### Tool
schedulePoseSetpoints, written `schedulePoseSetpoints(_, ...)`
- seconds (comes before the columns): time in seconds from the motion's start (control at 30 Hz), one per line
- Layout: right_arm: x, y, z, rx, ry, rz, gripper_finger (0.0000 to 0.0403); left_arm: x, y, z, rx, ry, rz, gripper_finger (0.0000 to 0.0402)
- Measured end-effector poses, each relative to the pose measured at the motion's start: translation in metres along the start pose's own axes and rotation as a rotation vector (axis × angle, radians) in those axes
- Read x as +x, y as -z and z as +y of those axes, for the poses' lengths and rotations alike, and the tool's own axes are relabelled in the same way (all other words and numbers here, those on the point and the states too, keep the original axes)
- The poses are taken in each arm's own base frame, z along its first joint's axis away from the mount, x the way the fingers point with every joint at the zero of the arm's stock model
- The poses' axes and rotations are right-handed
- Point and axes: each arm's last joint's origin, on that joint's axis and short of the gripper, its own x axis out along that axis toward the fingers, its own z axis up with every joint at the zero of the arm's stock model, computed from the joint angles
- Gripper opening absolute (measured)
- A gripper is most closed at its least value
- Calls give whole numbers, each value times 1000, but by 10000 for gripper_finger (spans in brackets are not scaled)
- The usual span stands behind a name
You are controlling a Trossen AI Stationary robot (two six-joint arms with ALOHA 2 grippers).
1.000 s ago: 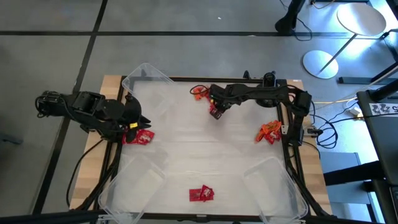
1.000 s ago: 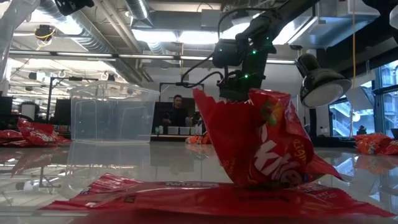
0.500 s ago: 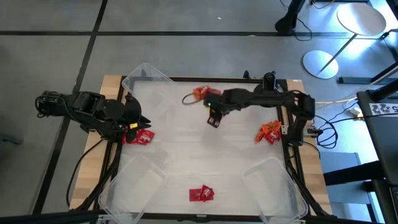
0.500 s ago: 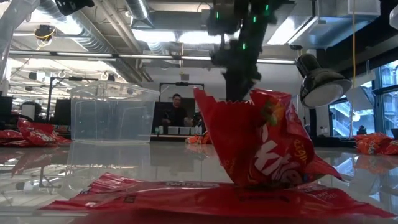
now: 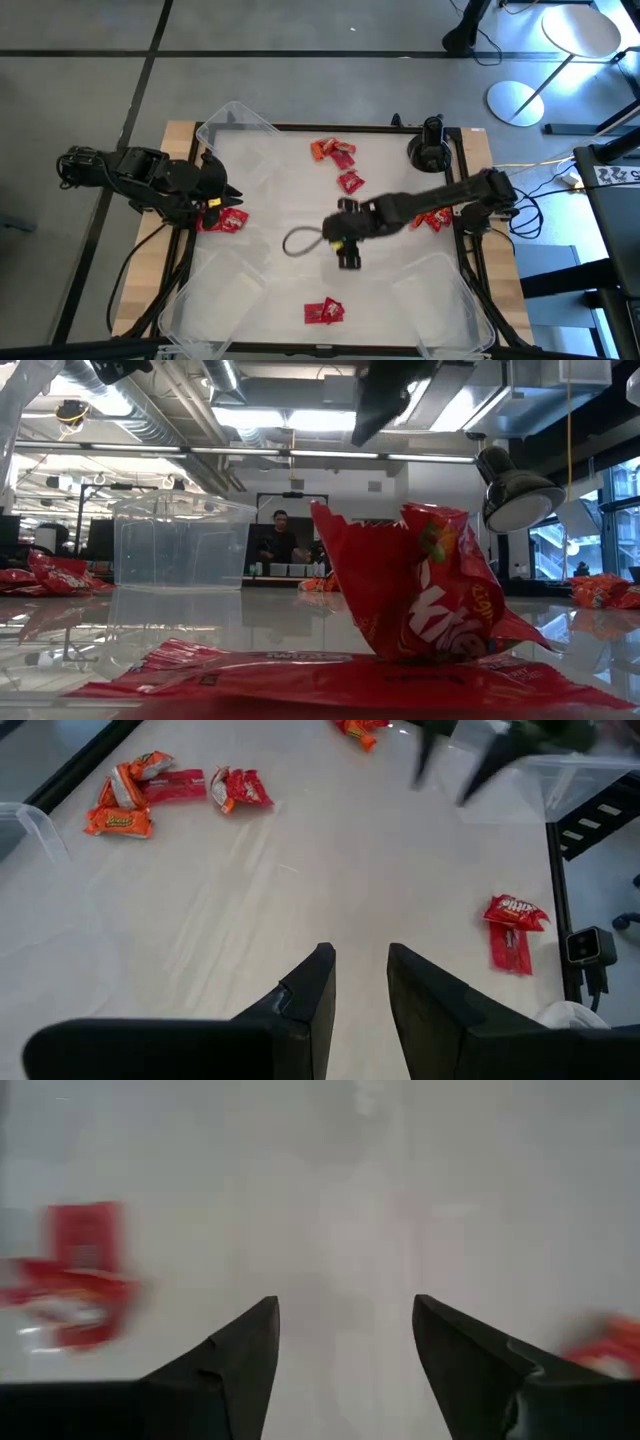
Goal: Sort candy
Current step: Move the red candy to the top center of the table
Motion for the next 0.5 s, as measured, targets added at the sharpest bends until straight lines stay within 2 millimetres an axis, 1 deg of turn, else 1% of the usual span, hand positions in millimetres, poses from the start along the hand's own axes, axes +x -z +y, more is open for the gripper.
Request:
schedulePoseSetpoints(0.13, -3, -1, 32, 7, -91, -71, 228, 0, 0, 1, 16, -23, -11, 86)
schedulePoseSetpoints(0.23, -1, 0, 51, 13, -129, -97, 228, 0, 0, 1, 34, -27, -13, 86)
schedulePoseSetpoints(0.33, 7, 2, 69, -16, -151, -110, 228, 0, -1, 1, 53, -27, -14, 86)
schedulePoseSetpoints(0.5, 35, 13, 99, -36, -204, -52, 224, 0, 0, 1, 67, -27, -13, 86)
